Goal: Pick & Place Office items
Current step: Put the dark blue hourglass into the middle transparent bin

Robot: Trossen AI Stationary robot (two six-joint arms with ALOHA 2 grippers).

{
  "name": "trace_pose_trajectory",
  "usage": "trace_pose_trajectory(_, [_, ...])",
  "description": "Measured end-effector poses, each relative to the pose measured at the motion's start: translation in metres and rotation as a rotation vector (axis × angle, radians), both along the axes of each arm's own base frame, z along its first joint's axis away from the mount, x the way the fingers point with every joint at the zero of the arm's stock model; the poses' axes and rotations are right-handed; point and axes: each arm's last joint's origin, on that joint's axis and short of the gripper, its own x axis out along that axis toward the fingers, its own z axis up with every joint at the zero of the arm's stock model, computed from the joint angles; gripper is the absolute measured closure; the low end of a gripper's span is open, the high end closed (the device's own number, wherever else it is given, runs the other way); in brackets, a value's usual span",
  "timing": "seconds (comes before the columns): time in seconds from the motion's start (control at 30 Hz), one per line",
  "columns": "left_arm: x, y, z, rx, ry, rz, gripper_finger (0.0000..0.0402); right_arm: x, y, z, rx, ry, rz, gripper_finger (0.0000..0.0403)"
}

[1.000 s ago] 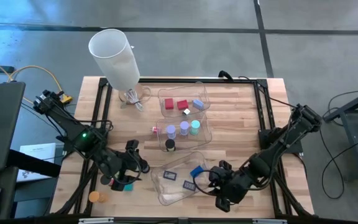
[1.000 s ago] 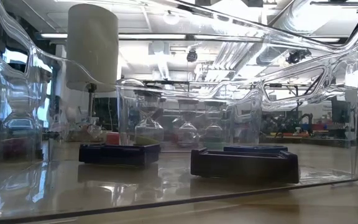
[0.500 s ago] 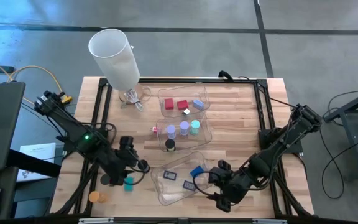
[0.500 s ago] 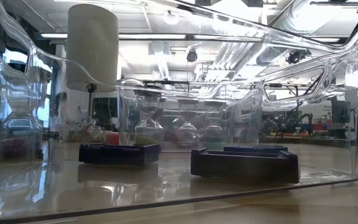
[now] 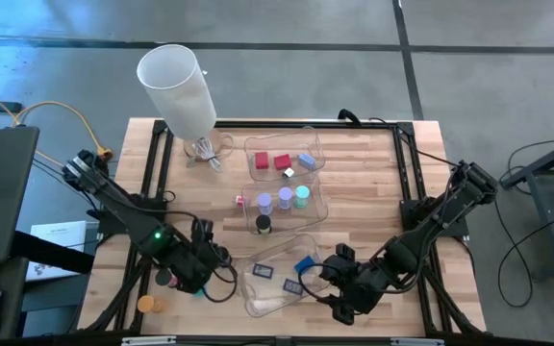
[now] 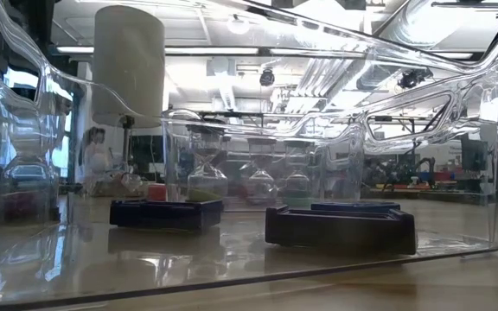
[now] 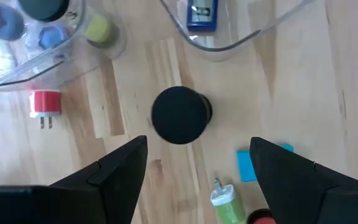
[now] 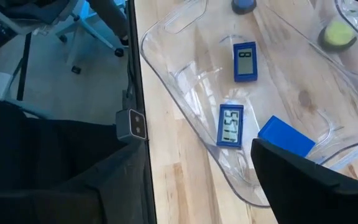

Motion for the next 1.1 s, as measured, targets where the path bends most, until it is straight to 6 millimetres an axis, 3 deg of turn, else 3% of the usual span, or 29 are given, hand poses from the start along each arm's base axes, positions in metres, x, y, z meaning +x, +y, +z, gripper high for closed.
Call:
trace_pose_trajectory(0.43, [0.016, 0.0, -0.014, 0.043, 0.018, 0.038, 0.0125, 0.001, 0.0, 0.0, -0.01, -0.015, -0.014, 0.0119])
trace_pose_trajectory(0.83, [0.019, -0.003, -0.021, 0.064, 0.033, 0.029, 0.0125, 0.001, 0.0, 0.0, -0.009, -0.017, -0.019, 0.0119])
trace_pose_trajectory(1.1, [0.019, 0.001, -0.041, 0.116, 0.07, 0.015, 0.0125, 0.002, 0.0, 0.001, -0.019, -0.036, -0.033, 0.0119])
